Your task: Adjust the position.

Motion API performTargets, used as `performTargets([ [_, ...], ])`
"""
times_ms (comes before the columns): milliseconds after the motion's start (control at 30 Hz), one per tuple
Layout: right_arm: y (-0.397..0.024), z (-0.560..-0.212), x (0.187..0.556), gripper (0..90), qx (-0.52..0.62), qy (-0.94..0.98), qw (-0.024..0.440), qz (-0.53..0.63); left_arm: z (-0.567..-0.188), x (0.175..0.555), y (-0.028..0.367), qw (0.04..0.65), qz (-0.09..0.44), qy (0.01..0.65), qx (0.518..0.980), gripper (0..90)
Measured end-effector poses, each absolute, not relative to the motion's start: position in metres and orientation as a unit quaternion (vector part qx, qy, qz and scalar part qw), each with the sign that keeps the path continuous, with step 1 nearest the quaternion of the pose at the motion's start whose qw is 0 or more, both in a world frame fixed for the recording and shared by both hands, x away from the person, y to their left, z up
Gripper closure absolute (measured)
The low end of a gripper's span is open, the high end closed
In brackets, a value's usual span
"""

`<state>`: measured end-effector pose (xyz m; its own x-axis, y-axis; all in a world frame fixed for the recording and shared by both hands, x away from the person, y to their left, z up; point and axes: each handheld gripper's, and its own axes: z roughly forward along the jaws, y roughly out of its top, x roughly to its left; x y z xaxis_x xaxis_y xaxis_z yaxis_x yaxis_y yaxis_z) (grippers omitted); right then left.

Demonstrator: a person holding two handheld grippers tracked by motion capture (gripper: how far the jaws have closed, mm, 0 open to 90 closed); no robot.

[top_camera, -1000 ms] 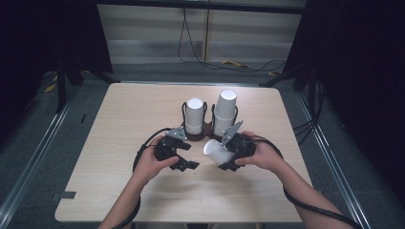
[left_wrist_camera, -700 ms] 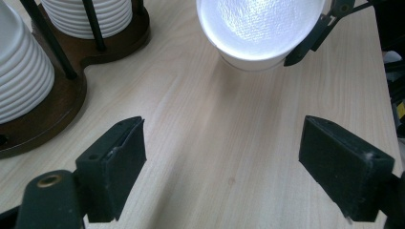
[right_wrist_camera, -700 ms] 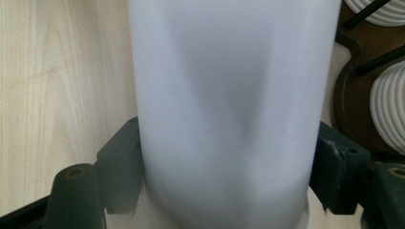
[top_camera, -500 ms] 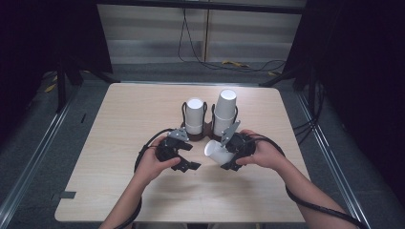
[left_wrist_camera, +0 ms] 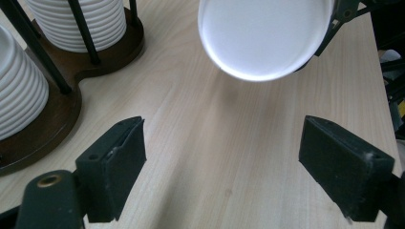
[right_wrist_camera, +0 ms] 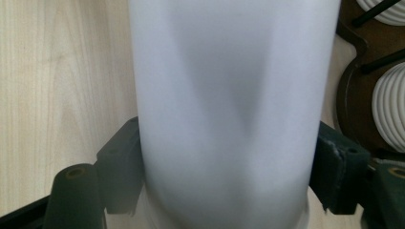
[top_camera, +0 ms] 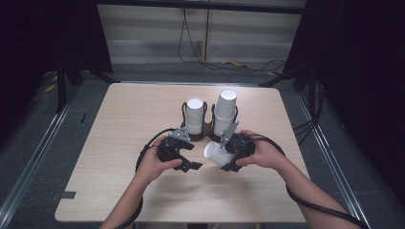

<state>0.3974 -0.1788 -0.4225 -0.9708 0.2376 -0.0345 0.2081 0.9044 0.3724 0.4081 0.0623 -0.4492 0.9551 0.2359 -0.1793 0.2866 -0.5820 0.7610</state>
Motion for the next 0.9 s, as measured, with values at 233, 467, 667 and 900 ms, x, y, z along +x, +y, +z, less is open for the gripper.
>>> performTargets([
  [233, -0.177, -0.422, 0.398, 24.5, 0.105, 0.977, 0.041, 0.183, -0.449, 0.409, 0.061, 0.441, -0.026, 0.143, 0.886, 16.0],
  [467, -0.175, -0.421, 0.397, 24.5, 0.100, 0.979, 0.035, 0.176, -0.448, 0.408, 0.058, 0.442, -0.023, 0.140, 0.886, 16.0],
  [667, -0.173, -0.421, 0.398, 24.5, 0.093, 0.979, 0.033, 0.175, -0.448, 0.408, 0.055, 0.442, -0.023, 0.134, 0.887, 16.0],
  [900, -0.172, -0.422, 0.397, 24.5, 0.087, 0.980, 0.032, 0.174, -0.445, 0.408, 0.051, 0.448, -0.019, 0.128, 0.885, 15.9],
])
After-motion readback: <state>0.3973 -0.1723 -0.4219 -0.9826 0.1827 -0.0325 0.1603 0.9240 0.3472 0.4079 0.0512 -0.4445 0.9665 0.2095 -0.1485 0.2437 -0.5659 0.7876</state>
